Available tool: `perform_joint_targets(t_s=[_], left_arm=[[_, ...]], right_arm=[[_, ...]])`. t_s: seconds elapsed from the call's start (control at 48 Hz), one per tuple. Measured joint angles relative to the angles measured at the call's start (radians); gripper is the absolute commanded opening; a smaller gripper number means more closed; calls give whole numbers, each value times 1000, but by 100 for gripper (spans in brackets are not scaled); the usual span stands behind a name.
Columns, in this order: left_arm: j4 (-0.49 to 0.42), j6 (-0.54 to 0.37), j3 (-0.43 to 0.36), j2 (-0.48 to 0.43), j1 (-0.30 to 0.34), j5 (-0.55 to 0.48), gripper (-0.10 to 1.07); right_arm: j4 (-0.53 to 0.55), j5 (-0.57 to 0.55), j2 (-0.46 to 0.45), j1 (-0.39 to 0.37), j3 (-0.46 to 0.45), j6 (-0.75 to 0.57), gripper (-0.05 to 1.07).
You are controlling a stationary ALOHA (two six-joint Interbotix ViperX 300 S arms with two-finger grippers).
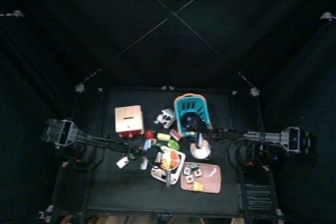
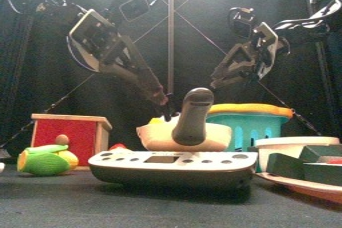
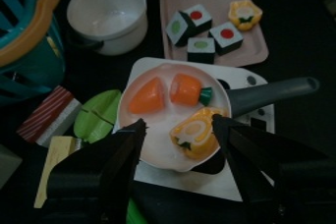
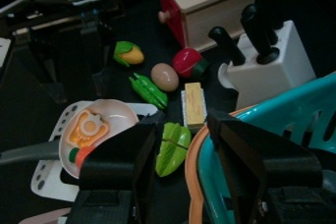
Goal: Grab carrot top
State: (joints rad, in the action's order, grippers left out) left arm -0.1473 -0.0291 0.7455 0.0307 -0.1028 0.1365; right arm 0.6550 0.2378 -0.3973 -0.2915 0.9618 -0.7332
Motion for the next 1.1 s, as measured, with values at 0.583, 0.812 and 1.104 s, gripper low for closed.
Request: perform_joint_targets(t_s=[0.583, 0.812, 1.104], left_arm=[[-21, 6, -164, -114, -12, -130, 91], [-155, 26, -218, -140, -18, -167, 91], [-296, 29, -256, -164, -51, -212, 91]], right_arm=[[0, -28, -43, 5, 26, 0, 79], [0, -31, -49, 5, 29, 0, 79], [0, -32, -49, 5, 29, 0, 79]])
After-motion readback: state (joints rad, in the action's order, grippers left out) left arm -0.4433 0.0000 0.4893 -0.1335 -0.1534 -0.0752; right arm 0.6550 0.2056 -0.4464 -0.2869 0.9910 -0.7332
